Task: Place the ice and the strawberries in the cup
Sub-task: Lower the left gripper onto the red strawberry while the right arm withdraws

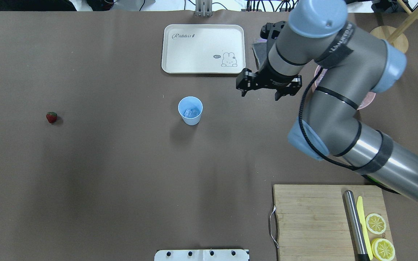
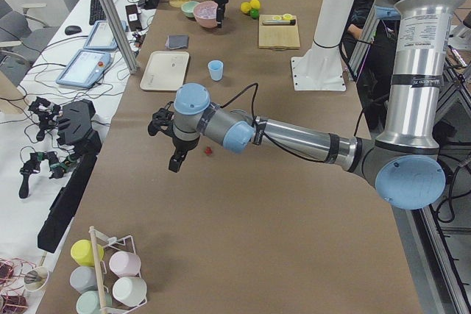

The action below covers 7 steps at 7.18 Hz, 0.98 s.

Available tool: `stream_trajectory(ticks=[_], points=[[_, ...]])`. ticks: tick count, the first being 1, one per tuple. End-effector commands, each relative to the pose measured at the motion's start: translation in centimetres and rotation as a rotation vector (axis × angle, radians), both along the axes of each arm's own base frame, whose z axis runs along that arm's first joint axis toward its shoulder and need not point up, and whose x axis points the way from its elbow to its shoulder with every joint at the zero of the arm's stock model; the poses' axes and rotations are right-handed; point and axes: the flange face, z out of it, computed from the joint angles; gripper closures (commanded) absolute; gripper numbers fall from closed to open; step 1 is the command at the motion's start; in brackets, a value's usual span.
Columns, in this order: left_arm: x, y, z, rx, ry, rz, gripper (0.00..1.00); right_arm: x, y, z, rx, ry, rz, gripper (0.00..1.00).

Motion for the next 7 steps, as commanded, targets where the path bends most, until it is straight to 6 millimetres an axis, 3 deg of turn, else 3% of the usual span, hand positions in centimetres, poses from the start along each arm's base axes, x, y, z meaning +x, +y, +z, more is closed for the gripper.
stream_trajectory(ticks=[1,2,3,4,7], points=[[6.8,6.1,1.3,0.073,0.172,-0.015,0.02,5.9,-1.0,4.4,0.069,0.019,-0.056,0.00],[12.1,7.0,1.2,0.076,0.175,-0.050,0.02,7.3,-1.3,7.1,0.099,0.055,-0.088,0.00],[18.1,8.0,1.1,0.080,0.135,-0.069,0.02,8.3,-1.7,8.4,0.107,0.071,-0.094,0.01],[22.1,8.4,0.8,0.083,0.120,-0.082,0.02,8.5,-1.8,8.6,0.104,0.074,-0.093,0.00],[27.0,5.6,2.7,0.099,0.062,-0.093,0.04,8.3,-1.8,9.0,0.095,0.079,-0.091,0.00]])
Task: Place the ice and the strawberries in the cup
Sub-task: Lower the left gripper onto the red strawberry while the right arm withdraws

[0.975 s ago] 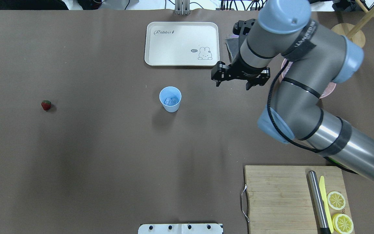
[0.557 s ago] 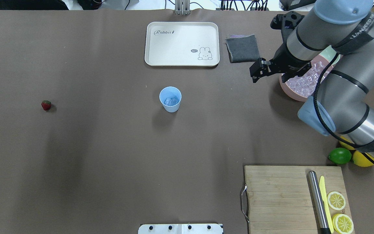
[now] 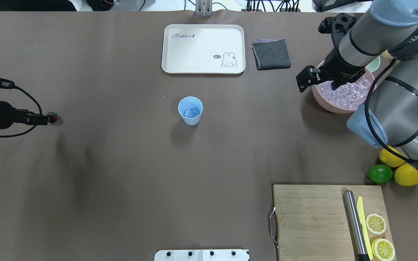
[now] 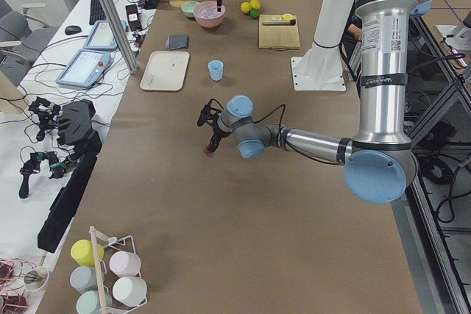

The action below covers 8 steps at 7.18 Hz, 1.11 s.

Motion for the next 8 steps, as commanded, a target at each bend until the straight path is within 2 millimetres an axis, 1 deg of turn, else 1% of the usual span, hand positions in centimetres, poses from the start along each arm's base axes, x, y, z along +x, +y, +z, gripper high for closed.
stream_trajectory(ticks=[1,2,5,6,7,8], points=[[2.1,-1.4,1.2,-0.001,-0.025,0.002,0.09,0.0,0.0,0.3,-0.006,0.003,0.002,0.00],[2.3,-1.6,1.5,-0.003,-0.029,0.001,0.12,0.0,0.0,0.3,-0.006,0.003,0.002,0.00],[3.6,-3.1,2.3,-0.015,-0.041,0.002,0.12,-0.1,0.0,0.4,-0.008,0.005,0.001,0.01],[3.7,-3.2,2.6,-0.016,-0.045,0.004,0.16,-0.1,0.1,0.4,-0.010,0.005,0.001,0.00],[3.6,-3.0,3.0,0.041,-0.070,0.042,0.32,-0.2,0.1,0.4,-0.012,0.005,0.001,0.00],[3.5,-2.9,3.5,0.047,-0.082,0.052,0.73,-0.3,0.0,0.6,-0.011,0.008,0.000,0.00]])
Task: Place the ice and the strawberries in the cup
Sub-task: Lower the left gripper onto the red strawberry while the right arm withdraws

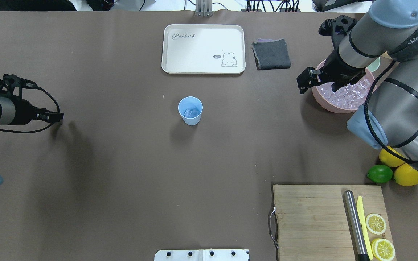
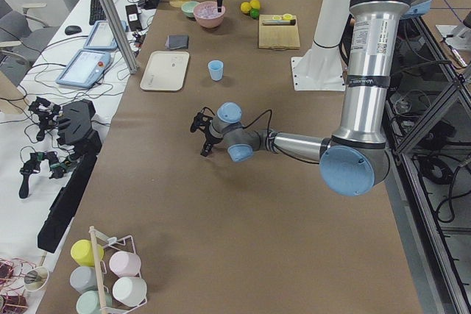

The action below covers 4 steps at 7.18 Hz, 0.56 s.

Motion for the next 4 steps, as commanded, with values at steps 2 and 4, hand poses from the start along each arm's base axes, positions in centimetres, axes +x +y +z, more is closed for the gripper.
stream_trajectory(ticks=[2,4], points=[[0.0,0.1,0.5,0.023,-0.016,0.021,1.00,-0.3,-0.1,0.0,-0.002,0.002,-0.001,0.00],[-1.3,-1.0,-2.3,0.029,0.029,0.026,1.00,-0.2,-0.1,-1.0,0.010,-0.010,0.001,0.00]])
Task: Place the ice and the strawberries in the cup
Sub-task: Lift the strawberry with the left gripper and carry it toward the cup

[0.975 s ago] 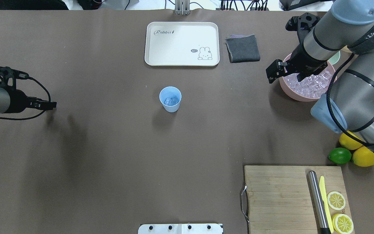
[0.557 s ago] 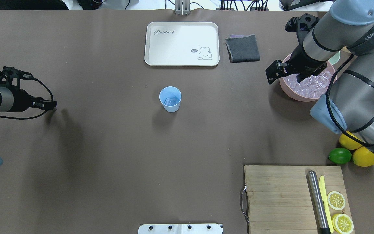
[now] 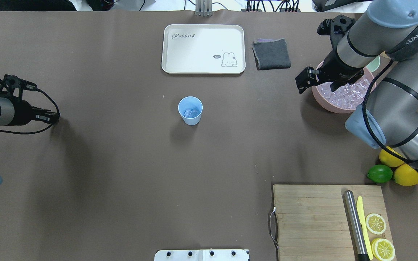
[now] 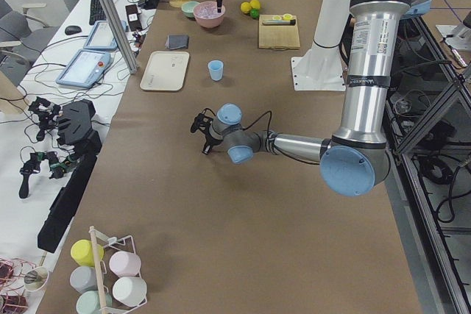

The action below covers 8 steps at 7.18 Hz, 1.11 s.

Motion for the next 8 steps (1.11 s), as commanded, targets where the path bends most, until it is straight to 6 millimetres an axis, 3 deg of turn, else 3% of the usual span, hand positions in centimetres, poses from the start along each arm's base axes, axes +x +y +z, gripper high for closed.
stream_trajectory(ticks=[1,2,3,4,7,8], points=[[-3.5,-3.9,-6.2,-0.014,0.084,-0.001,1.00,0.2,-0.2,-0.5,0.008,-0.007,0.003,0.00],[-4.4,-4.9,-12.0,-0.051,0.132,0.001,1.00,0.2,-0.1,-0.6,0.009,-0.007,0.003,0.01],[-3.1,-5.2,-20.0,-0.149,0.228,-0.066,1.00,0.2,-0.1,-0.7,0.009,-0.008,0.004,0.00],[0.6,-4.0,-27.1,-0.259,0.321,-0.085,1.00,0.2,0.0,-0.8,0.012,-0.011,0.003,0.01],[15.8,5.2,-39.4,-0.298,0.332,-0.150,1.00,0.2,0.0,-0.8,0.012,-0.011,0.003,0.01],[19.6,7.5,-41.2,-0.287,0.340,-0.159,1.00,0.3,0.0,-0.7,0.010,-0.009,0.004,0.01]])
